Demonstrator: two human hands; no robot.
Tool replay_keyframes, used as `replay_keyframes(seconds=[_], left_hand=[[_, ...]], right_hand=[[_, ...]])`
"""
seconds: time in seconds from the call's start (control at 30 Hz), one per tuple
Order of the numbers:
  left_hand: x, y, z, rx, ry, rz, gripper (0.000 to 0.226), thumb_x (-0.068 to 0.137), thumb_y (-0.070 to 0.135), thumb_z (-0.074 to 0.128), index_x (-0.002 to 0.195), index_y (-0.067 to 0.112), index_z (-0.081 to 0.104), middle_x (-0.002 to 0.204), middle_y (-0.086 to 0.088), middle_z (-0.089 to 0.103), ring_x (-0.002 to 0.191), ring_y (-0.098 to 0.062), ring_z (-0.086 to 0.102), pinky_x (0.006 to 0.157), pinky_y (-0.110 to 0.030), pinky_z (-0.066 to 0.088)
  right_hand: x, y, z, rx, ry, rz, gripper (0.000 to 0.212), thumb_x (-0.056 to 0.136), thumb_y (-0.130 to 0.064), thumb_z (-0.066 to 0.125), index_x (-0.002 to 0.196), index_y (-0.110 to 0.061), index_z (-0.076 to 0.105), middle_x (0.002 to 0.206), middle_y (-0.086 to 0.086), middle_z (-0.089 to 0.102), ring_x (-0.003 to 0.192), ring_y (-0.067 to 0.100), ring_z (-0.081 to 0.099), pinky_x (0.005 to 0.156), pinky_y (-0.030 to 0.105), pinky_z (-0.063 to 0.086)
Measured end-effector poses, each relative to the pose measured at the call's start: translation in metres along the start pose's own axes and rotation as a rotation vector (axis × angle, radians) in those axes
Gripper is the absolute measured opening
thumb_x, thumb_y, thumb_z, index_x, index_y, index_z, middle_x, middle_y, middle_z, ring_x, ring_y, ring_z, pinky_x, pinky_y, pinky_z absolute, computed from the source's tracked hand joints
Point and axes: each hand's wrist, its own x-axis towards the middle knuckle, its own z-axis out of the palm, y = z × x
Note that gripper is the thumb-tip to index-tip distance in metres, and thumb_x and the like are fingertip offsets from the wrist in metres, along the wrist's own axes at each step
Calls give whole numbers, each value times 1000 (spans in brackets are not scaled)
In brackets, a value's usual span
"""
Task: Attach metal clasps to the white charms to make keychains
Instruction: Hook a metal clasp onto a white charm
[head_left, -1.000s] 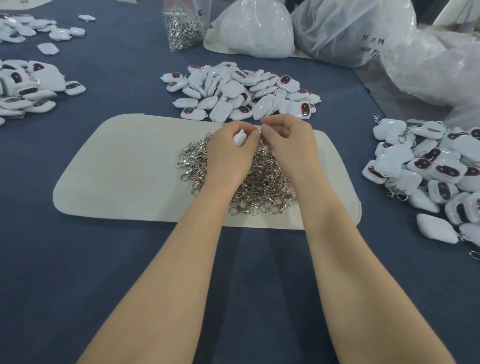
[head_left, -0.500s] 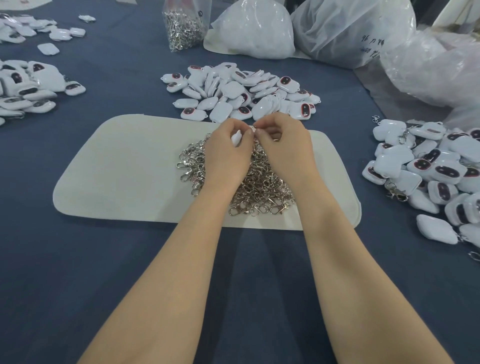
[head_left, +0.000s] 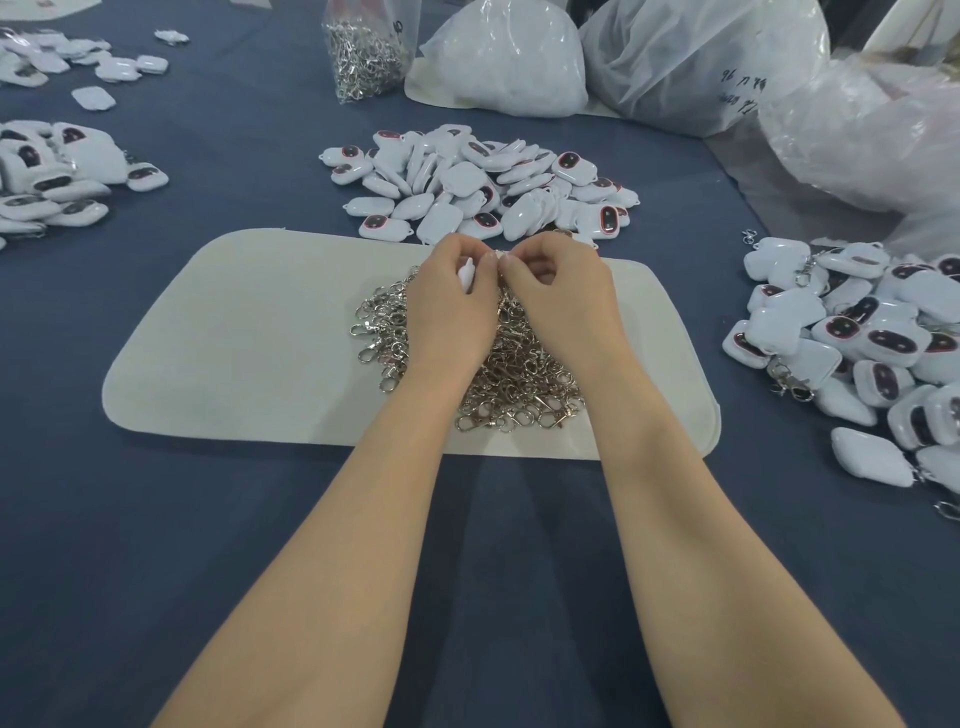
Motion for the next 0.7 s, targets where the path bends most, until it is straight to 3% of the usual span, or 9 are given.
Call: replay_keyframes(seconds=[0.1, 0.3, 0.5, 0.7], left_hand=[[-1, 1, 0, 13, 10, 25, 10, 93, 17, 53, 85, 20, 55, 74, 16, 55, 71, -2, 50, 62, -10, 35], [0, -1, 0, 67, 20, 46, 7, 92, 17, 54, 90, 18, 60, 99, -4, 63, 92, -14, 52, 74, -18, 35], [0, 3, 1, -19, 29, -28, 10, 91, 17, 57, 82, 21, 58, 73, 17, 57, 65, 10, 51, 59, -6, 36], [1, 4, 0, -99, 21, -105, 14, 90, 15, 59, 79, 23, 59, 73, 16, 57, 65, 7, 50, 60, -7, 37]], right_hand=[[-1, 0, 1, -22, -16, 3, 14, 90, -20, 57, 86, -15, 69, 83, -2, 70, 81, 12, 62, 74, 26, 48], [1, 2, 1, -74, -76, -15, 19, 94, -22, 53, 89, -14, 70, 83, -1, 69, 78, 13, 58, 71, 26, 42], [-1, 1, 4, 32, 12, -24, 5, 88, -13, 59, 88, -18, 59, 74, -12, 58, 71, 5, 56, 66, 15, 43], [-1, 1, 4, 53, 8, -61, 9, 87, -11, 61, 90, -17, 56, 79, -16, 56, 72, -2, 53, 66, 6, 41]])
